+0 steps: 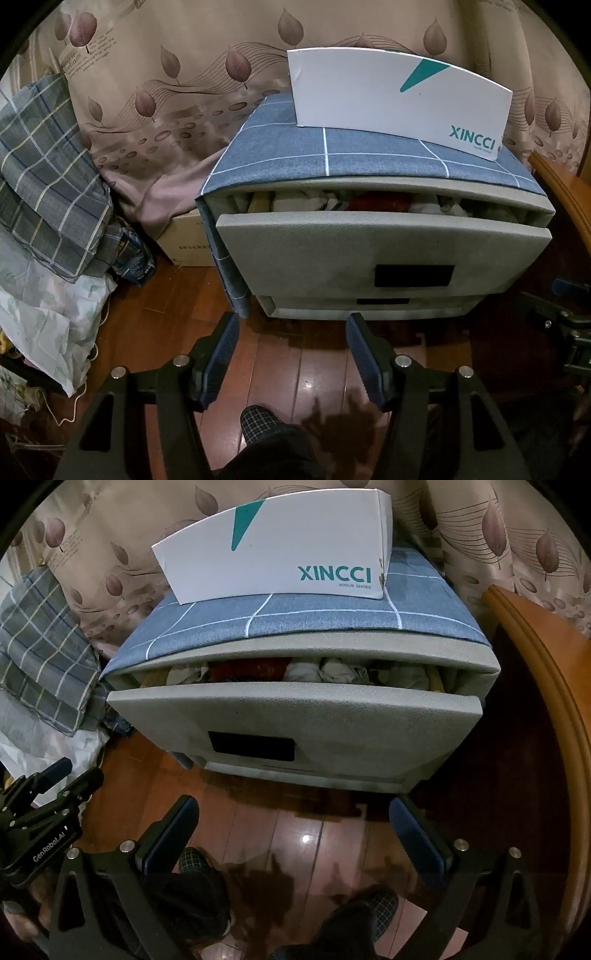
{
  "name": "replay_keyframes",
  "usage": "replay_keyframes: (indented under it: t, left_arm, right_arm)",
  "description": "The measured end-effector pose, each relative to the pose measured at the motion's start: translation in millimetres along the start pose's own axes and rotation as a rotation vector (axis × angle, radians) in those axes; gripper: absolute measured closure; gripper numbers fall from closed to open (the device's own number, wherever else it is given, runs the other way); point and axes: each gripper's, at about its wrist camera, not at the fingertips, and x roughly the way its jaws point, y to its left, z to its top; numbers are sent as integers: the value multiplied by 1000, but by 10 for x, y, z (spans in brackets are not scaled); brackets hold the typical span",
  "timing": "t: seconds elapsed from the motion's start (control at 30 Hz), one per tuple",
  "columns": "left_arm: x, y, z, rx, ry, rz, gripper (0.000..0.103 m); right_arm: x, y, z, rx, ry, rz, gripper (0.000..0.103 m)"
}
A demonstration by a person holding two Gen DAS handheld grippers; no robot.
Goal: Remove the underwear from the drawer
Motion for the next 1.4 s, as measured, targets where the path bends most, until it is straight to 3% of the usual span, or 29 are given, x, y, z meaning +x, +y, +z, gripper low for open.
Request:
replay_keyframes:
  t: [1.07,1.4]
  left_arm:
    - [-17,1,12,3,-3,0,41]
    - [-20,-79,42,63,-12,2,41]
  right_arm:
    - [-1,-6,7,0,3,0,1]
    - [10,-11,0,4,4,4,1]
